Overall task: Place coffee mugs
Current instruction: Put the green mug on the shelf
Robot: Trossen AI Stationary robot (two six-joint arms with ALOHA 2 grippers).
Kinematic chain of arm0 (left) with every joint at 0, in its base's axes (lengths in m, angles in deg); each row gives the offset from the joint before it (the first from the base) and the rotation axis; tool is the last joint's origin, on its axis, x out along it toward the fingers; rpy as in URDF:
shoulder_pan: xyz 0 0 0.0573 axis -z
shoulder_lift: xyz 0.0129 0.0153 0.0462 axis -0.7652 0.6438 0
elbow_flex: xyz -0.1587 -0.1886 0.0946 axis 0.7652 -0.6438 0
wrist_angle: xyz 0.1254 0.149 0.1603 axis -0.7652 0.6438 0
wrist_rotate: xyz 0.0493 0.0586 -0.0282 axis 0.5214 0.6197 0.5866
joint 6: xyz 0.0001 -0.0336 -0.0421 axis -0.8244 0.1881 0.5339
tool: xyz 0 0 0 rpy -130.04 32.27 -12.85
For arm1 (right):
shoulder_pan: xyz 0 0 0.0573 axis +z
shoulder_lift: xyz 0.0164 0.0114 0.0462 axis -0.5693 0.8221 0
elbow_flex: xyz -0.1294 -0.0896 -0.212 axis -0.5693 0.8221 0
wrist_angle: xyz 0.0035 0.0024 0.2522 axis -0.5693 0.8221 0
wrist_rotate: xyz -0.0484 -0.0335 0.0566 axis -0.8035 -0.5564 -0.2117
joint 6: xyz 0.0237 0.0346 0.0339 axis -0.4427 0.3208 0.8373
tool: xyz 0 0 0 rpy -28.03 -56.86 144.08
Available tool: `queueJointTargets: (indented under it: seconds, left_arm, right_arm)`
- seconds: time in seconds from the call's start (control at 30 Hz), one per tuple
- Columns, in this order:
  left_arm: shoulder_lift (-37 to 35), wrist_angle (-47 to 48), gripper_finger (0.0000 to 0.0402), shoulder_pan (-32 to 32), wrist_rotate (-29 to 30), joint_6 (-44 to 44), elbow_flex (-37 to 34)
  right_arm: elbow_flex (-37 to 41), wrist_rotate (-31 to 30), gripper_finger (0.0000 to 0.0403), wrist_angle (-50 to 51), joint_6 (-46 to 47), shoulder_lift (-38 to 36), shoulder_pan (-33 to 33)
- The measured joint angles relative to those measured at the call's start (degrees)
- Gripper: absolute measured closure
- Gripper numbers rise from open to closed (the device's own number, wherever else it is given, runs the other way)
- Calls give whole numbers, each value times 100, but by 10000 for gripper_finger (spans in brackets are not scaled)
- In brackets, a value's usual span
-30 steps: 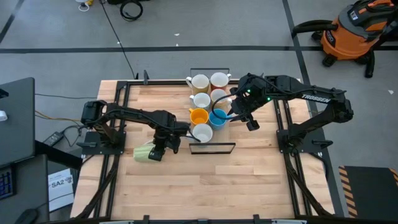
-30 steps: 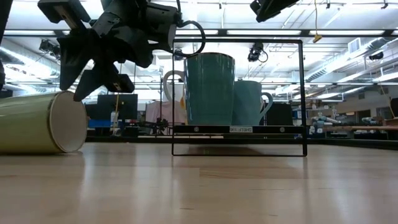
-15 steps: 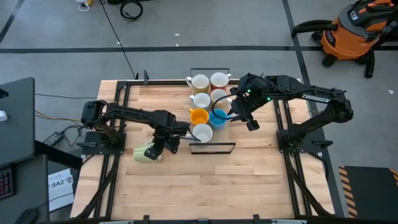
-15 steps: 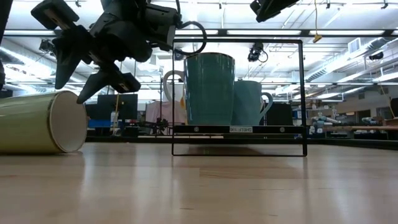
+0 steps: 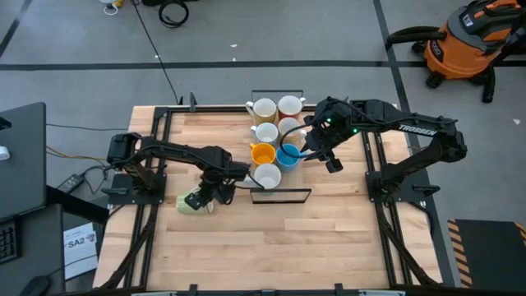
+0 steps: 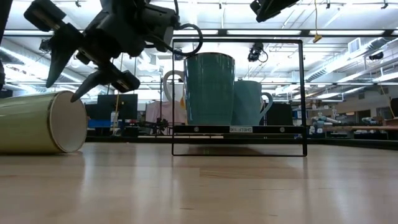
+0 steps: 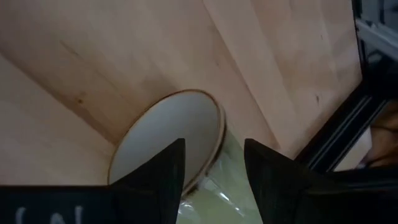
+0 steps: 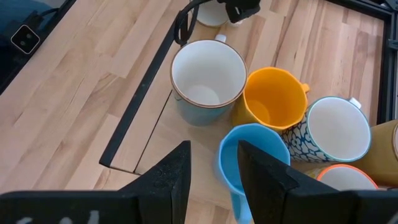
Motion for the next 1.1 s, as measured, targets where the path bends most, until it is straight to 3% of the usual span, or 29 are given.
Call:
queueJointTargets:
  seconds: [0.4,1.1]
  left_arm:
    - [121,-16,230,309,341,-848,13]
    - [232,309,230,569,333,-875,4]
  right_arm:
    - [0,0,266,-2,0,-1,-1]
    - [-2,0,266,-2,39,1,1]
